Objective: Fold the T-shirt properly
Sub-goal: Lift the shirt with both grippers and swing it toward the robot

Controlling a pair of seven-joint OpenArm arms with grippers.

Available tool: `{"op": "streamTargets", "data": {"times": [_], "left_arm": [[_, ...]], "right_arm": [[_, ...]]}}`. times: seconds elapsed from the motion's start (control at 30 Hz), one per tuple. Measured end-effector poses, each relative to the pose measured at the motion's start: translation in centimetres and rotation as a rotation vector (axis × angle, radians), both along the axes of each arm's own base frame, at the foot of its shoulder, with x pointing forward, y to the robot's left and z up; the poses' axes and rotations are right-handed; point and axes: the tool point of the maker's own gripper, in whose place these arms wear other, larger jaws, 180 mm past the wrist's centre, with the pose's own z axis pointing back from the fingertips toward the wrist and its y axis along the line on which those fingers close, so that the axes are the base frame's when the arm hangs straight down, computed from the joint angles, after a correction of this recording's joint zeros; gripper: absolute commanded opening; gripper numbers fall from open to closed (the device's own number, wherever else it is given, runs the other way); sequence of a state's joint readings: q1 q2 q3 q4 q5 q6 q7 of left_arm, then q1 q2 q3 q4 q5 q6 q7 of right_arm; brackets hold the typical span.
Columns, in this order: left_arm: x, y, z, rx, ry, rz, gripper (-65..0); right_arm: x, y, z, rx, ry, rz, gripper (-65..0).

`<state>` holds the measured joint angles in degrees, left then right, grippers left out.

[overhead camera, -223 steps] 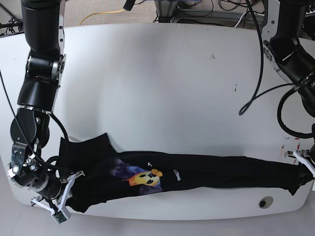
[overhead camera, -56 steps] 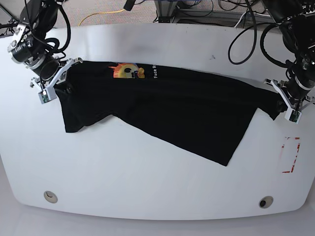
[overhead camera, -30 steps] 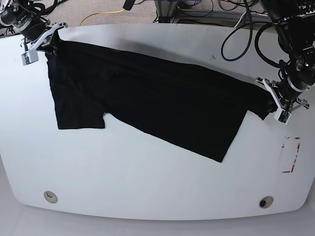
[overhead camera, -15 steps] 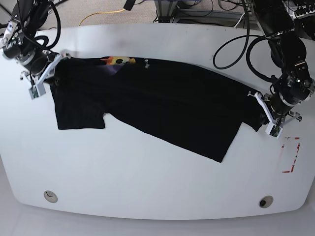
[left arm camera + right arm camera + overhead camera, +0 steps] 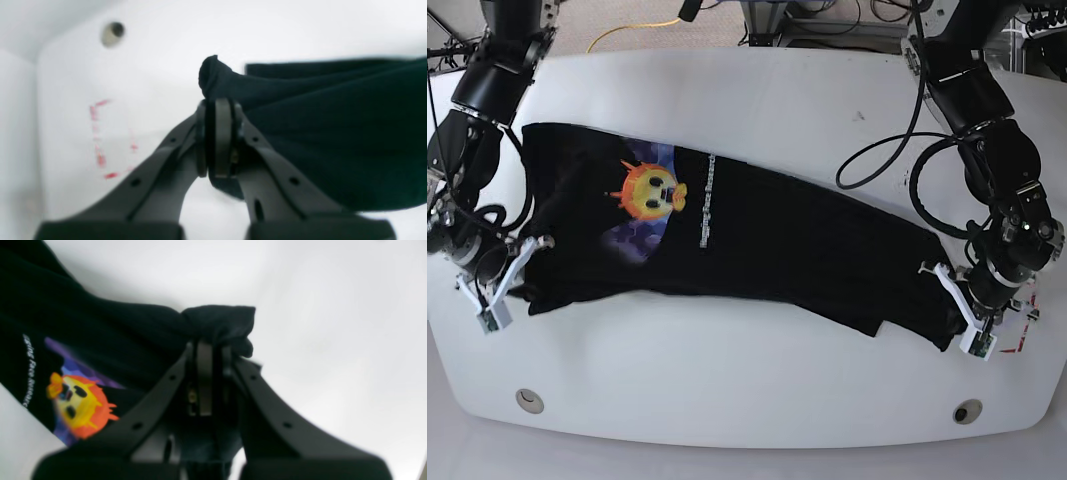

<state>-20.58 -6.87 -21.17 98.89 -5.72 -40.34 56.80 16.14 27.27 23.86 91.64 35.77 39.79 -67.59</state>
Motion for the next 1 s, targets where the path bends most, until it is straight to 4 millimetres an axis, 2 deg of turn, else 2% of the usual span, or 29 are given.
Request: {"op": "streamTargets", "data": {"times": [0.1,0.23,0.4,0.5,0.73,0.9,1.0], "left_arm": [[1.0,0.1,2.1,-0.004,-0.046,0.009,-65.0],[2.2,0.6,6.2,0.004,-0.143,0.018,-65.0],[2.3,1.9,11.9,0.063,-0.28,0.047,-65.0],[2.3,2.4,14.9,0.094,-0.349,0.05,-64.9],[2.9,4.4,24.0,0.128,-0.531,0.088,-64.7],[2.2,5.8,29.0,0.154,-0.627,0.109,-64.7],[2.4,5.6,30.9,0.166,-0.659,0.101,-64.7]], "right_arm": [[2.4,0.1,2.1,-0.016,-0.025,0.033,-65.0],[5.6,0.2,5.5,-0.05,-0.06,0.058,-65.0],[8.9,1.1,11.1,-0.079,-0.15,0.108,-65.0],[10.2,1.4,14.5,-0.126,-0.197,0.121,-65.0],[12.4,3.4,22.5,-0.201,-0.316,0.173,-65.0],[12.4,3.5,28.5,-0.258,-0.414,0.172,-65.0],[12.1,3.6,31.3,-0.282,-0.471,0.171,-65.0]]}}
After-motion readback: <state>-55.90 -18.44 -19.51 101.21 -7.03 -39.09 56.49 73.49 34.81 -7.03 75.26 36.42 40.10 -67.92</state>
